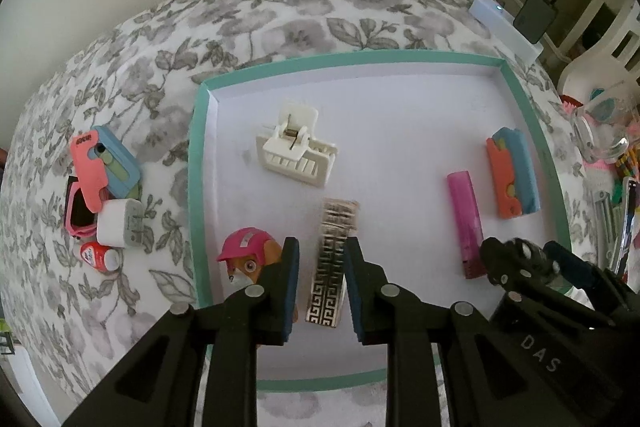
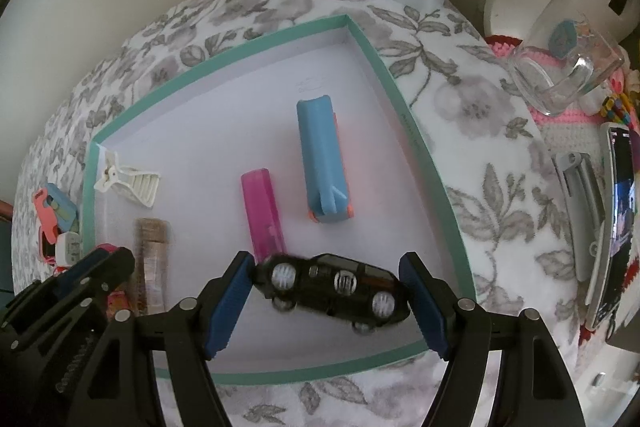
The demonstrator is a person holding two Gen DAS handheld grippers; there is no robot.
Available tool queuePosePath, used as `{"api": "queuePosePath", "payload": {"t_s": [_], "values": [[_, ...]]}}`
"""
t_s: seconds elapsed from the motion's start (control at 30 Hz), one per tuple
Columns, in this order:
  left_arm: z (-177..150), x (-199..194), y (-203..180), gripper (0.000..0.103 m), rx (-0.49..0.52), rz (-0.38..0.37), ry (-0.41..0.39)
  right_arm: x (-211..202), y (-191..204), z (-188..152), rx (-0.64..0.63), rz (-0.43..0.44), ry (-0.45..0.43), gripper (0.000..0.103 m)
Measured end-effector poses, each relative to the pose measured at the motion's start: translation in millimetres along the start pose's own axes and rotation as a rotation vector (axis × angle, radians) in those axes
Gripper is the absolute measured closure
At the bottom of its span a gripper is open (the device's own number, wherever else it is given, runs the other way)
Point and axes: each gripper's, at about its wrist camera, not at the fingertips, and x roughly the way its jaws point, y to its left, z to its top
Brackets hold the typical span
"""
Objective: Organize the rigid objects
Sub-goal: 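Lower the case and toy car into the tray and open both tools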
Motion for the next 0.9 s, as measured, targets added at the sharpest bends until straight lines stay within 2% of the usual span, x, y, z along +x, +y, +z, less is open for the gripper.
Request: {"api": "queuePosePath", "payload": {"t_s": [0.07, 0.17, 0.3, 0.77, 0.83, 0.9], "values": [[0, -1, 1, 0.07, -0.003, -0.001, -0.001, 0, 2, 1, -0.004, -0.003, -0.005, 0.026], [1, -2, 4, 0.069, -0.011, -0.002, -0.003, 1, 4, 1, -0.009, -0.003, -0.007, 0.026], [1, -2, 9, 0.057, -0.027, -0.001, -0.003, 2, 6, 3, -0.017, 0.004, -0.005, 0.026], [5, -15, 38, 0.055, -0.106, 0.02, -0.036, -25, 21, 4, -0.068, -0.004, -0.081, 0.026], [5, -16, 44, 0.038, -0.119, 0.026, -0.04, -24, 26, 2, -0.084, -0.005, -0.081, 0.023], [5, -17, 50, 0.035, -0.133, 0.033, -0.042, -21, 33, 1, -0.103, -0.008, -0.08, 0.02]]}}
